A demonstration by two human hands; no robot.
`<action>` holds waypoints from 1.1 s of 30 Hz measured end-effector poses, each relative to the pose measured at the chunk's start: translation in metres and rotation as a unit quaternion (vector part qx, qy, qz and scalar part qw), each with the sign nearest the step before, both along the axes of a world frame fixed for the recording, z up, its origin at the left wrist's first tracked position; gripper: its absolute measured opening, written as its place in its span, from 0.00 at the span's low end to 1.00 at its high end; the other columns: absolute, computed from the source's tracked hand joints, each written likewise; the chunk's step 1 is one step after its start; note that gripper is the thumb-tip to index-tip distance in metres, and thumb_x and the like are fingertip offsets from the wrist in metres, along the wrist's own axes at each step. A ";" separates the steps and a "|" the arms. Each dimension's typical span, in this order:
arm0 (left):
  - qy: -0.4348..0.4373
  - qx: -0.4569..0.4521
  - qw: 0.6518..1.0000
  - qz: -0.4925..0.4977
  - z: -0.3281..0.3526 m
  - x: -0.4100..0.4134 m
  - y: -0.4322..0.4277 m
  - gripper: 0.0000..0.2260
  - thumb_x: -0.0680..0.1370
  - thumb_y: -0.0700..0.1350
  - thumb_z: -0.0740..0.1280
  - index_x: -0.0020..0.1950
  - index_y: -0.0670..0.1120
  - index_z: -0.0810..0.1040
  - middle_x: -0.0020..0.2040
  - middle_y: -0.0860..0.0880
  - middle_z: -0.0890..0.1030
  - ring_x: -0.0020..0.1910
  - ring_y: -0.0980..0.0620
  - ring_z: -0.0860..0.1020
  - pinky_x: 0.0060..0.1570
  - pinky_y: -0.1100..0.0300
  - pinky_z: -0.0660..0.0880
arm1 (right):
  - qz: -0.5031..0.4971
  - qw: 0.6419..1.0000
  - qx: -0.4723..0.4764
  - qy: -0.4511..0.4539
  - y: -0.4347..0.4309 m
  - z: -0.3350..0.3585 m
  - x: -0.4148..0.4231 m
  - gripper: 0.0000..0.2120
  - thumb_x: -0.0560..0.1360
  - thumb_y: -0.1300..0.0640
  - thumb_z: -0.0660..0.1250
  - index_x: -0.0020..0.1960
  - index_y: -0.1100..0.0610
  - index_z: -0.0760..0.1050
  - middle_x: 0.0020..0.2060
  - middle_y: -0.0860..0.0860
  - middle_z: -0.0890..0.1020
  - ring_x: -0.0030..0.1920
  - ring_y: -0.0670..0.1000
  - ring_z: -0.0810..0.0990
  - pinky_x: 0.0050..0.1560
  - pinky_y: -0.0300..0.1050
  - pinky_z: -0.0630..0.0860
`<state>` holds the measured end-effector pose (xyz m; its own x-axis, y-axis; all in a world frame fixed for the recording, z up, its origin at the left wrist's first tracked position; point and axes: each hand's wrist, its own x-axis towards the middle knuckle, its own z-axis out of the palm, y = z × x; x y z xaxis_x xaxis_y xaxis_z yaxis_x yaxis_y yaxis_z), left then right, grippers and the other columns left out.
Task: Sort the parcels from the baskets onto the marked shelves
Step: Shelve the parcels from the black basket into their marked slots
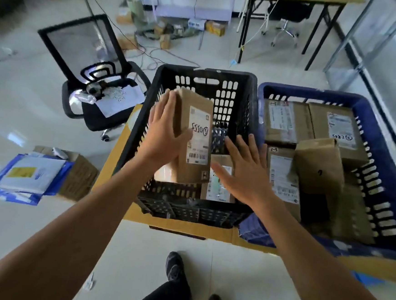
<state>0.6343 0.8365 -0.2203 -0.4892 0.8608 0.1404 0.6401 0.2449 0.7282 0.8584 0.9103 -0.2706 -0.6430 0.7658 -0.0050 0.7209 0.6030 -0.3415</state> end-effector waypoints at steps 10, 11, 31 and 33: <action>-0.219 0.203 0.954 0.014 0.059 0.069 -0.114 0.40 0.77 0.45 0.67 0.84 0.59 0.50 0.78 0.41 0.63 0.75 0.39 0.69 0.60 0.36 0.78 | 0.143 0.838 -0.400 0.343 -0.067 0.065 0.034 0.28 0.77 0.34 0.65 0.76 0.29 0.63 0.71 0.46 0.75 0.75 0.53 0.72 0.70 0.62 0.74; -0.231 0.208 0.950 0.017 0.058 0.075 -0.124 0.39 0.78 0.44 0.67 0.83 0.60 0.52 0.77 0.40 0.65 0.74 0.38 0.70 0.59 0.35 0.79 | 0.147 0.807 -0.443 0.363 -0.075 0.069 0.038 0.25 0.78 0.39 0.67 0.73 0.27 0.65 0.67 0.46 0.79 0.68 0.50 0.80 0.60 0.54 0.82; 0.104 -0.047 0.993 -0.029 0.023 0.030 -0.307 0.40 0.71 0.70 0.68 0.79 0.61 0.61 0.81 0.55 0.60 0.80 0.49 0.59 0.74 0.44 0.66 | 0.200 0.870 -0.428 0.140 -0.187 0.042 0.040 0.29 0.72 0.37 0.73 0.71 0.26 0.68 0.61 0.40 0.79 0.60 0.47 0.81 0.55 0.49 0.81; 0.128 -0.087 0.983 -0.104 0.031 0.022 -0.314 0.37 0.72 0.67 0.71 0.78 0.61 0.64 0.77 0.55 0.67 0.75 0.52 0.67 0.70 0.43 0.72 | 0.215 0.879 -0.414 0.097 -0.196 0.046 0.034 0.30 0.70 0.37 0.74 0.69 0.25 0.68 0.57 0.37 0.82 0.56 0.43 0.83 0.49 0.43 0.83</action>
